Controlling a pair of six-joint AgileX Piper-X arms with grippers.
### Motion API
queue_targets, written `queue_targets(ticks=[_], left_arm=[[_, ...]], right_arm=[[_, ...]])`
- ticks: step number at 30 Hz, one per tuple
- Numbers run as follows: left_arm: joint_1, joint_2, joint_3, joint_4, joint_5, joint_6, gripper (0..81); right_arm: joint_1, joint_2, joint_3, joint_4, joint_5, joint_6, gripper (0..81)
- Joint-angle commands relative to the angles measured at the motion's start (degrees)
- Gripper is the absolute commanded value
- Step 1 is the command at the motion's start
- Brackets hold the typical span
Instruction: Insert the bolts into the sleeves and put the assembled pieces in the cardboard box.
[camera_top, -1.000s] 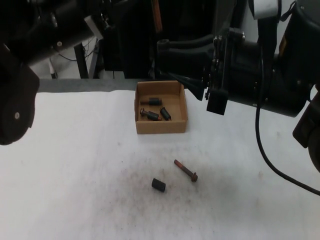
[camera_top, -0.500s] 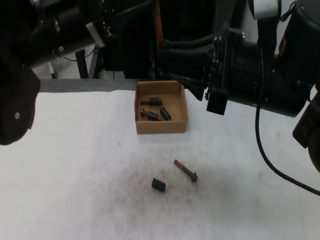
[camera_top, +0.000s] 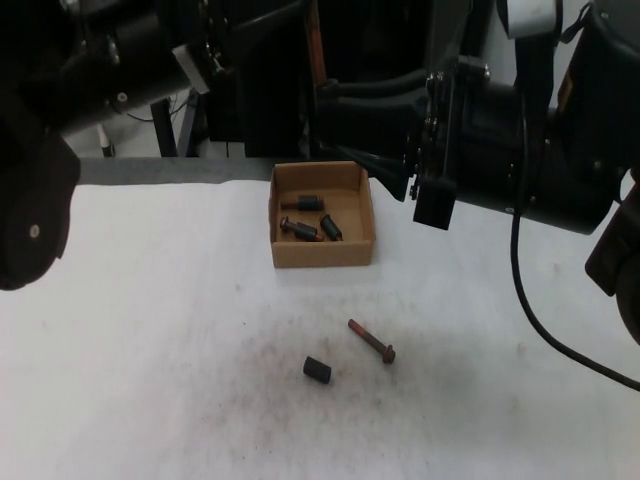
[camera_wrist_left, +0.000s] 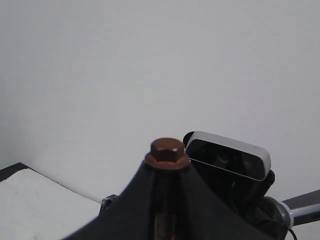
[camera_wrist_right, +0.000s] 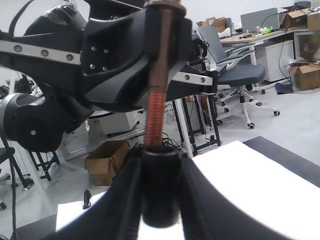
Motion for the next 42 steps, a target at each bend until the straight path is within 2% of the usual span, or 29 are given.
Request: queue_targets(ticks=[1,17,23,25,30,32,42], left_arm=[[-0.8,-0.2,-0.1,-0.1,-1.8,0.4,0.3],[-1.5,0.9,-0.1,4.2,-1.7,3.9,0.3],[-1.5,0.9,-0.1,11.5,3.4,8.4,1.4],[-1.5,0.9,-0.1,12.5,6.1,9.2,6.6],[-1.5,0.9,-0.1,12.7,11.1,7.1,34.5],[-1.5,0.9,-0.1,12.7,12.1,6.4,41.3],[-1.3,0.8,-0.1,12.7,13.7,6.4,42.9]], right_arm=[[0.1,-0.4,-0.7,-1.0,-0.2,0.1,0.6],[0.1,-0.4,-0.7,-1.0,-0.2,0.1,0.6],[0.1,-0.4,-0.7,-1.0,-0.2,0.1,0.6],[0.1,-0.4,-0.7,-1.0,-0.2,0.1,0.6],[0.1,-0.4,-0.7,-1.0,-0.2,0.1,0.6],[-0.1,-0.4,-0.7,-1.0,-0.2,0.1,0.6],[-0.1,-0.4,-0.7,-1.0,-0.2,0.1,0.6]])
